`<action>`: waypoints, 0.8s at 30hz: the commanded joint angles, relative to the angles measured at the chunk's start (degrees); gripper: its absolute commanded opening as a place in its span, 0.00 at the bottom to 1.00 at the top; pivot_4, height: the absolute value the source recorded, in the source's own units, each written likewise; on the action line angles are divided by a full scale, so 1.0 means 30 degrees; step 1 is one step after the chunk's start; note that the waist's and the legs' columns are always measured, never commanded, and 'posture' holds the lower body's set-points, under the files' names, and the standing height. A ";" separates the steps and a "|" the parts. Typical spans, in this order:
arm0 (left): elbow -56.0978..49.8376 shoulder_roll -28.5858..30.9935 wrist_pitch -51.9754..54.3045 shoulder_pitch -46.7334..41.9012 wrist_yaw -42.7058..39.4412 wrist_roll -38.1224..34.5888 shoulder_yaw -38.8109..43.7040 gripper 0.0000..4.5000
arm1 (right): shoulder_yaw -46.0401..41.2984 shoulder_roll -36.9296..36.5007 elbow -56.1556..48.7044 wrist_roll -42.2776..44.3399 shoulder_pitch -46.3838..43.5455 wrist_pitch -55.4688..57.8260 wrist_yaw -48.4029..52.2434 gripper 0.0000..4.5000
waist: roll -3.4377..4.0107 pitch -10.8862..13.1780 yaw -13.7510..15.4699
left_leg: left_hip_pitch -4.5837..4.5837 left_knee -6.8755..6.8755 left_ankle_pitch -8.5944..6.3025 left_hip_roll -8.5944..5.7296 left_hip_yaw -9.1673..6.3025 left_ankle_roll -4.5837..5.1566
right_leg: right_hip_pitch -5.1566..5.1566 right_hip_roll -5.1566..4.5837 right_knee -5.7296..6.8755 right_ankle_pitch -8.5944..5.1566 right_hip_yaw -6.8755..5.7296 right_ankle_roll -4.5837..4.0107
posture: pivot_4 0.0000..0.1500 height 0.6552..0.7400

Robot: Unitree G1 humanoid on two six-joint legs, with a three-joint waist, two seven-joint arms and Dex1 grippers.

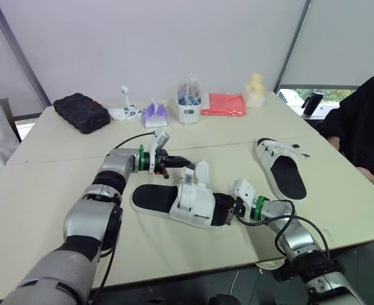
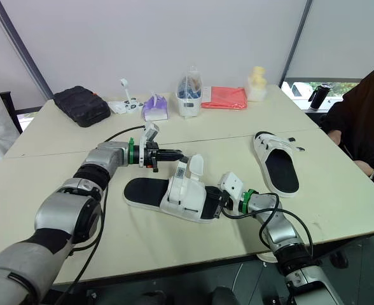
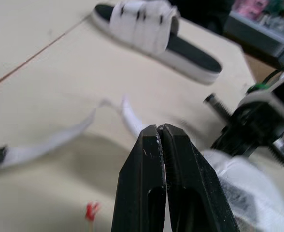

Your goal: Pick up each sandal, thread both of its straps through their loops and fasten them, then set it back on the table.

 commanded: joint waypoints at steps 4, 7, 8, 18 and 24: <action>0.0518 0.0178 -0.1489 0.0730 0.0618 0.1606 -0.1159 0.01 | 0.0890 0.0271 0.1345 -0.1236 0.0909 0.0822 -0.0269 0.00 | -0.0012 -0.0020 -0.0005 | 0.0005 -0.0002 0.0000 0.0000 0.0001 0.0000 | 0.0001 0.0000 0.0003 0.0001 0.0003 -0.0002 | 1.00 1.00; 0.0708 0.0000 -0.1604 0.0835 0.0773 0.1680 -0.1110 0.06 | 0.0849 0.0247 0.1342 -0.1212 0.0915 0.0820 -0.0268 0.00 | -0.0017 -0.0021 0.0006 | 0.0006 -0.0003 0.0000 0.0000 0.0002 0.0000 | 0.0001 0.0000 0.0004 0.0002 0.0005 -0.0003 | 1.00 1.00; 0.0751 -0.0049 -0.1485 0.0790 0.0781 0.1542 -0.0980 0.13 | 0.0836 0.0248 0.1331 -0.1203 0.0911 0.0828 -0.0274 0.00 | -0.0018 -0.0022 0.0010 | 0.0005 -0.0001 0.0000 0.0000 0.0002 0.0000 | 0.0001 -0.0001 0.0005 0.0002 0.0004 -0.0003 | 1.00 1.00; 0.1126 0.0930 -0.1833 -0.1023 0.3213 0.0825 0.0732 0.86 | 0.0807 0.0268 0.1382 -0.1180 0.0822 0.0789 -0.0279 0.00 | -0.0024 -0.0023 0.0007 | 0.0005 -0.0001 0.0000 0.0001 0.0003 0.0000 | -0.0002 -0.0001 0.0008 0.0002 0.0003 -0.0003 | 1.00 1.00; 0.0876 0.0080 -0.0966 -0.3350 0.3467 -0.0946 0.2651 0.86 | 0.0847 0.0275 0.1479 -0.1236 0.0823 0.0706 -0.0230 0.00 | -0.0061 -0.0039 0.0038 | 0.0001 0.0006 0.0000 -0.0001 0.0003 -0.0001 | 0.0009 -0.0007 0.0004 0.0003 -0.0002 -0.0001 | 1.00 1.00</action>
